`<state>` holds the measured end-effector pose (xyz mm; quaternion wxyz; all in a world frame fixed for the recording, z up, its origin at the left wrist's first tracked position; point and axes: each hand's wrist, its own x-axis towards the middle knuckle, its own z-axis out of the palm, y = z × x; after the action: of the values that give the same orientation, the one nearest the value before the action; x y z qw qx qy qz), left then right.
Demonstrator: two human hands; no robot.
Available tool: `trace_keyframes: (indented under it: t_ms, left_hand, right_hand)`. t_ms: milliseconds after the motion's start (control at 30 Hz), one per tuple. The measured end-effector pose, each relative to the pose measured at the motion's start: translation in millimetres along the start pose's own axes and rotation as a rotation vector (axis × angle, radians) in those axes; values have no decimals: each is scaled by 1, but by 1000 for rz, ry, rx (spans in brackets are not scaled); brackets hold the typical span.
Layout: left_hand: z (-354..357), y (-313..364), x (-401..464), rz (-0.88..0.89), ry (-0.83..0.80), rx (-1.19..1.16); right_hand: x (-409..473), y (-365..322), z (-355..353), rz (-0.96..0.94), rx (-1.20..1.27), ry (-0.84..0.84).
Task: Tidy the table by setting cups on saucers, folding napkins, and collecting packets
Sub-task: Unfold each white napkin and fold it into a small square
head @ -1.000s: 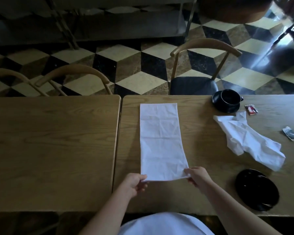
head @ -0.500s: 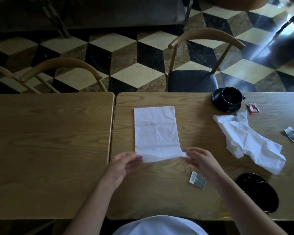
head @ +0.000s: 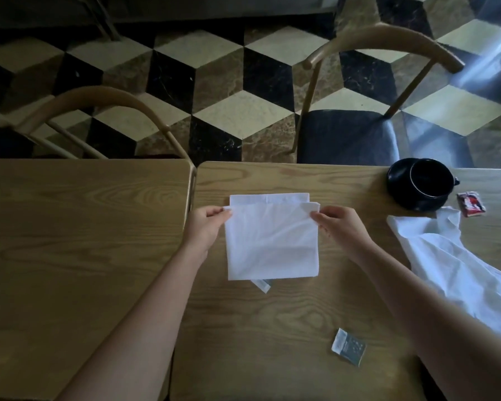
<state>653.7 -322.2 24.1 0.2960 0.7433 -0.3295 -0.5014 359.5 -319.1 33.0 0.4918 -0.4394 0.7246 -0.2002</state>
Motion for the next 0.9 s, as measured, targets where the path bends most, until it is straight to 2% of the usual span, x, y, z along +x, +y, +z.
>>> trace_keyframes:
  t_ms: [267,400,800,900]
  left_hand:
    - [30,-15,71,-78,87,97]
    - [40,-22,85,-48,108,138]
    - [54,-6,80,-46,199,9]
    - [52,-5,60,72,258,128]
  right_hand:
    - [81,15,28,88,-85,1]
    - [102,22,36,121,-110,4]
    - [102,19,37,142,-36,90]
    - [82,9,42,78,-9,190]
